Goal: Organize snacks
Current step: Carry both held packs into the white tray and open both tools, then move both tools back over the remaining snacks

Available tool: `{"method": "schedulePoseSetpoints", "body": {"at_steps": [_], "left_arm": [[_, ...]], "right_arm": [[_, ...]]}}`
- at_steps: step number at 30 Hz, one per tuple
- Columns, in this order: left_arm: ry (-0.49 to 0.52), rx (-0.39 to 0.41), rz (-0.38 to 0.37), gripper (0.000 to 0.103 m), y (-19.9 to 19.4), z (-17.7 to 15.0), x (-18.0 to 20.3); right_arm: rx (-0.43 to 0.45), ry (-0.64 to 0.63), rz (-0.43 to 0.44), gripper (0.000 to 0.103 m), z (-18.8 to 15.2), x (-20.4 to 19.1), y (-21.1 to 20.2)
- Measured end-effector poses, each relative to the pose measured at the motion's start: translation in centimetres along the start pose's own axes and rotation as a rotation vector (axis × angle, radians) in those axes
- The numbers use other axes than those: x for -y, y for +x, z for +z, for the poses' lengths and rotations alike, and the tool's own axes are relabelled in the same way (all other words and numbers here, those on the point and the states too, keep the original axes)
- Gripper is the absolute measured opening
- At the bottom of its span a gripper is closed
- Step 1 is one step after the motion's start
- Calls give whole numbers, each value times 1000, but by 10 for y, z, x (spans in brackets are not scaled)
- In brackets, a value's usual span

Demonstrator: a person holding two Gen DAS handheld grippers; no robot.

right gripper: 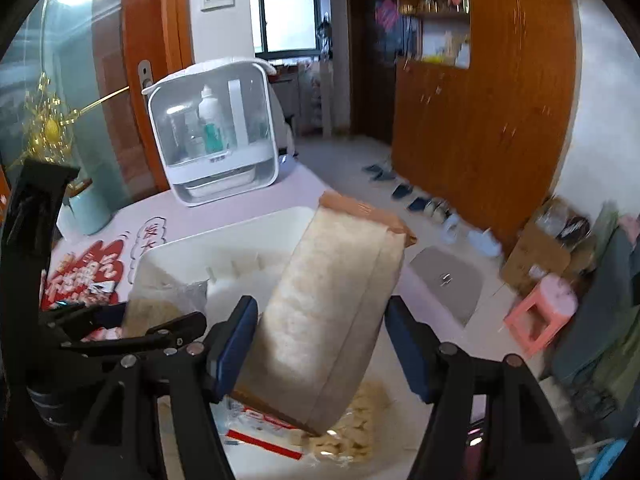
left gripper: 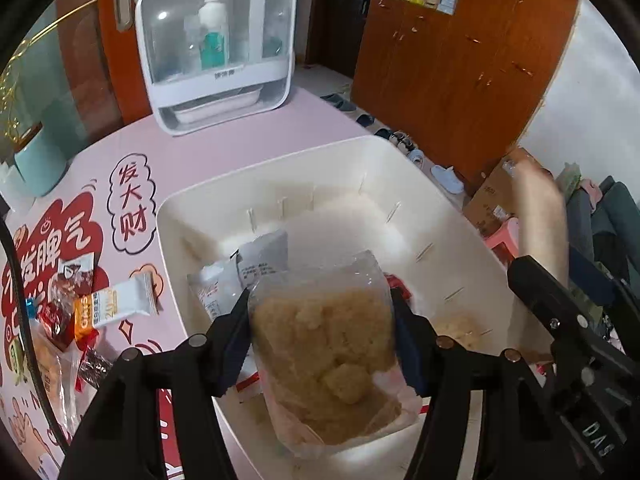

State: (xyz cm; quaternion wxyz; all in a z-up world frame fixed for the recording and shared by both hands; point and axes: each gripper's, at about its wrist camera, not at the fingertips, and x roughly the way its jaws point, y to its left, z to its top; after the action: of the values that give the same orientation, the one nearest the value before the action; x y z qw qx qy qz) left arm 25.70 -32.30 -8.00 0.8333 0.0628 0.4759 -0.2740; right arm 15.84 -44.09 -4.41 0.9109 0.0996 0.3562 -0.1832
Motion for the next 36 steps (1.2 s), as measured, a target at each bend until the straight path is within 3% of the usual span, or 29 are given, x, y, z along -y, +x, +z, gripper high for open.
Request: {"method": "schedulePoseSetpoints", "body": {"at_steps": [3, 4, 15, 31, 36], "left_arm": [[-15, -7, -16, 82, 1, -4, -7], [-21, -3, -23, 82, 0, -4, -8], [-66, 53, -21, 83, -53, -31, -31], [-117, 179, 72, 83, -164, -128, -81], [-166, 207, 108, 83, -190, -159, -108]], "right_arm": [[-10, 64, 66, 67, -1, 8, 3], [-8, 82, 83, 67, 0, 10, 2], [-12, 54, 95, 67, -8, -10, -21], [7, -134, 156, 67, -50, -95, -82], [55, -200, 199, 67, -52, -127, -107]]}}
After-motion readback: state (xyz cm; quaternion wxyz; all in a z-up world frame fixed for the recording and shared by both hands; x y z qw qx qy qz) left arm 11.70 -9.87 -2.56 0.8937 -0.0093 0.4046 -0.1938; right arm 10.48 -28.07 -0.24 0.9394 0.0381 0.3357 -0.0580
